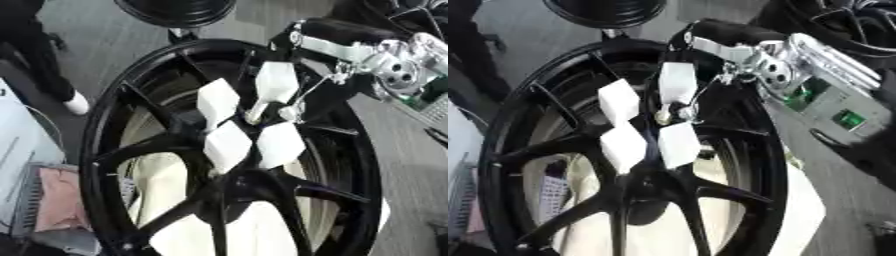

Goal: Pull the pin out of the wheel hub.

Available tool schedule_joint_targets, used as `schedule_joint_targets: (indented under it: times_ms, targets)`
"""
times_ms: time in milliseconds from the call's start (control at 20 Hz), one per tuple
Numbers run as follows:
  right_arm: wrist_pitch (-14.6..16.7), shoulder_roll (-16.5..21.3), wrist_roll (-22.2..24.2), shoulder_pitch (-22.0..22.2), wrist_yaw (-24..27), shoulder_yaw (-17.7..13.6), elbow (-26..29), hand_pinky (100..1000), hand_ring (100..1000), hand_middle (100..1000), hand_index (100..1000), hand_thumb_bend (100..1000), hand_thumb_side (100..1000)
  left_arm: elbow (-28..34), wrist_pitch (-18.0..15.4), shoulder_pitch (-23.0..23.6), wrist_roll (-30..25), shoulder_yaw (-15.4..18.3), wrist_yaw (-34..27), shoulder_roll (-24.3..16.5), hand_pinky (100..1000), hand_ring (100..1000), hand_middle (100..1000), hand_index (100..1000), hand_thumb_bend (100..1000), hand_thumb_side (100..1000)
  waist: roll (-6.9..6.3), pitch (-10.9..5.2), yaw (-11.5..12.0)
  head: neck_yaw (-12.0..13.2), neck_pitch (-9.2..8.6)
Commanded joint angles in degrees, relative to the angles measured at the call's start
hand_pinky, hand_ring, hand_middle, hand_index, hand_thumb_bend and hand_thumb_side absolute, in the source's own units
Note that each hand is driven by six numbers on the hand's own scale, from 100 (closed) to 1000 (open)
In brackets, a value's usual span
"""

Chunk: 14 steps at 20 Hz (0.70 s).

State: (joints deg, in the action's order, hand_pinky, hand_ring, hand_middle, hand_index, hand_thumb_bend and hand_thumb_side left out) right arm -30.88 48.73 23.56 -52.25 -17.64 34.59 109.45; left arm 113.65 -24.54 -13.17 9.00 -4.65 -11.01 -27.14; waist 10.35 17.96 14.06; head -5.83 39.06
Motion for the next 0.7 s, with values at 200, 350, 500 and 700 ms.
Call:
schedule_joint_targets:
  times_ms: [200,350,500,700]
  targets:
    - [0.1,5.9,-0.4,-1.8,-1.6,-4.1,4.2,774,626,423,569,187,100,0.9,-0.1,0.0,0.1,0.8,-0.1,-1.0,780,626,620,800,100,729,-0.89,-1.89,-0.8,0.0,-0.23]
    - [0.2,8.4,-1.8,0.3,-2.1,-7.0,5.0,778,628,431,578,181,100,0.9,-0.2,0.0,0.2,0.9,-0.1,-1.0,780,626,620,800,100,729,-1.05,-1.84,-1.0,0.3,-0.28]
    - [0.1,11.2,-4.2,4.0,-3.0,-11.0,5.1,780,629,437,585,166,100,0.9,-0.4,0.1,0.4,1.2,0.0,-0.9,780,626,619,800,100,728,-1.34,-1.67,-1.3,0.7,-0.47]
    - [-2.3,13.3,-7.4,9.3,-5.4,-16.3,4.8,775,623,439,585,119,100,0.9,-0.6,0.4,0.8,1.6,0.3,-0.6,780,626,619,800,100,726,-2.04,-1.46,-2.2,1.7,-0.58]
